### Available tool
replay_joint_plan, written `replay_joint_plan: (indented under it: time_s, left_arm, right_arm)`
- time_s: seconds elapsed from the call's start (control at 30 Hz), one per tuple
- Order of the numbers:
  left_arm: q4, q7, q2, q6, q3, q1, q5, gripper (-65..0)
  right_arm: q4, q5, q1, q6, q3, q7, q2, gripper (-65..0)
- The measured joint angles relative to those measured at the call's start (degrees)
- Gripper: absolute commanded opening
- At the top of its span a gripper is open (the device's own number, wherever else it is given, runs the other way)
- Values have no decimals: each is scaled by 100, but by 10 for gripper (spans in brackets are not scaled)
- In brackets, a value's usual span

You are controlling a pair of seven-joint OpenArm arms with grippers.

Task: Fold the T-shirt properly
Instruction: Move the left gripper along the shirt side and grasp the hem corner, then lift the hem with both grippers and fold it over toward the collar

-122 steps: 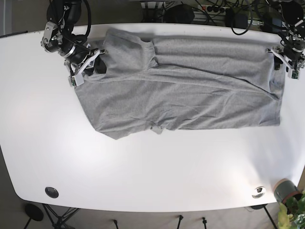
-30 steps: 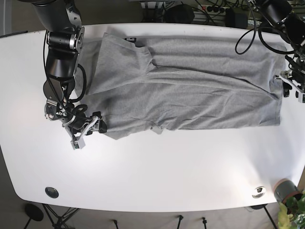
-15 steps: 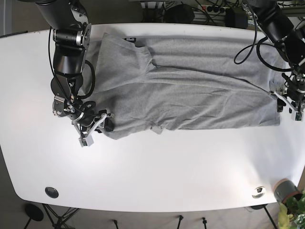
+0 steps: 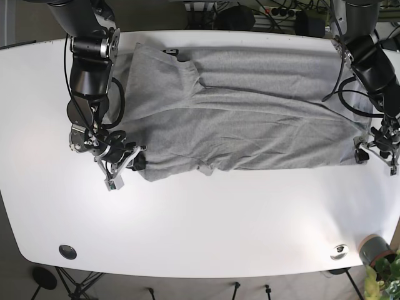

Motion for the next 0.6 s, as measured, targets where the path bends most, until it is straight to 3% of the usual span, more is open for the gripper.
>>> replay_joint_plan:
  time_s: [0.37,0.6]
  left_arm:
    - [-1965,-1082,-310,138,684,-697,-11,-151]
    - [-2389,-1572,-369,352,916,-728,-26,-150]
  right_arm:
    - [4,-2,2,0,26,-13,-4,-615]
    - [4,-2,0,0,26,-13,-2,-615]
